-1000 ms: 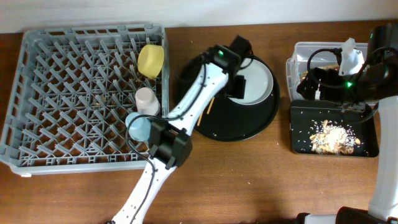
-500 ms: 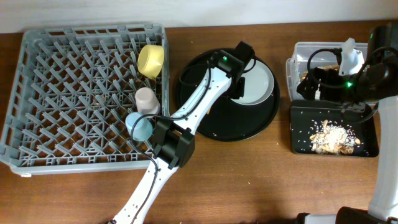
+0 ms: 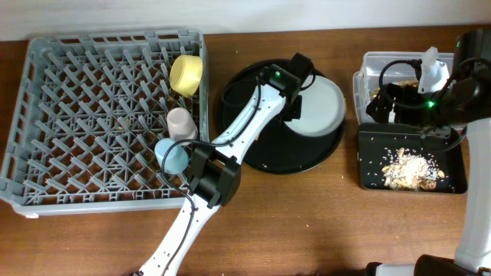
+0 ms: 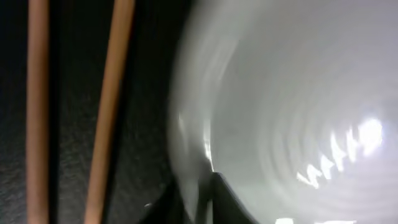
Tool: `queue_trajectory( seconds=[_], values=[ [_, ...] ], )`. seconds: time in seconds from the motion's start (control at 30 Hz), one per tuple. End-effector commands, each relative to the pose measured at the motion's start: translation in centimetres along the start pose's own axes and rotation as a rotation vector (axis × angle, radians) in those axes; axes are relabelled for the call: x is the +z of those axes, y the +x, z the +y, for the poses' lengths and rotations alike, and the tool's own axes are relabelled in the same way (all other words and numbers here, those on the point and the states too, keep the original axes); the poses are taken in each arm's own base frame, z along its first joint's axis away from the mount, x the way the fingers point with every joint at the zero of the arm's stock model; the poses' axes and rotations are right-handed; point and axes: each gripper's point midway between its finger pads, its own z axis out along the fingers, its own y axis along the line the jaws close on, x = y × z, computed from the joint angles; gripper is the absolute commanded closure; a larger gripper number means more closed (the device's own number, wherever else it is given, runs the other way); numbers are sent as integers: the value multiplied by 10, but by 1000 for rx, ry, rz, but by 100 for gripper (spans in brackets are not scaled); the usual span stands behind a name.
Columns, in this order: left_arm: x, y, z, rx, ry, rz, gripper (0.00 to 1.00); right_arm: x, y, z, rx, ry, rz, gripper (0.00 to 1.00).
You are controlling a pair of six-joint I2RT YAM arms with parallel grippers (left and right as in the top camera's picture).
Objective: Sort waste into correct bins and load items into the dishwasher rack
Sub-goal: 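Reach the left gripper to the white plate rim and grasp it, then lift the white plate and stand it upright at the rack's back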
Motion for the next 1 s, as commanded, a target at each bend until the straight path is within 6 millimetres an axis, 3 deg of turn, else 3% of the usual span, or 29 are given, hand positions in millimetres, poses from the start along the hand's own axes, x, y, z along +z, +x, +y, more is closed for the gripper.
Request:
queue_trajectory(
  seconds=[0.0,0.13,0.23,0.4,0.47,0.53,0.57,0.67,0.83,0.9,0.97],
  values=[
    [16,12,2,12,-17,40,99,2,0,-4,-5,10,8,1],
    [10,5,12,-5,-27,31,99,2,0,-4,-5,10,8,1],
    [-19,-10,27,-38,-22,0,99,2,0,-4,-4,10,9,1],
    [-125,-54,56,-2,25,-173,99,2,2,-4,-3,11,14,1],
    [-179,-65,73,14,35,-254,100,2,3,-4,-2,11,18,1],
    [-222,-65,101,-16,-17,-305,100,2,6,-4,2,11,30,2],
    [-249,-60,129,-36,-89,-329,100,2,7,-4,4,11,34,1],
    [-285,-51,174,3,-191,-339,100,2,7,-4,4,11,34,2],
    [-298,-40,237,-6,-298,-286,100,2,6,-4,3,12,34,2],
    [-301,-43,252,-13,-321,-299,100,2,6,-4,3,12,34,2],
    [-317,-50,275,-41,-460,-351,100,2,6,-4,3,12,34,2]
  ],
)
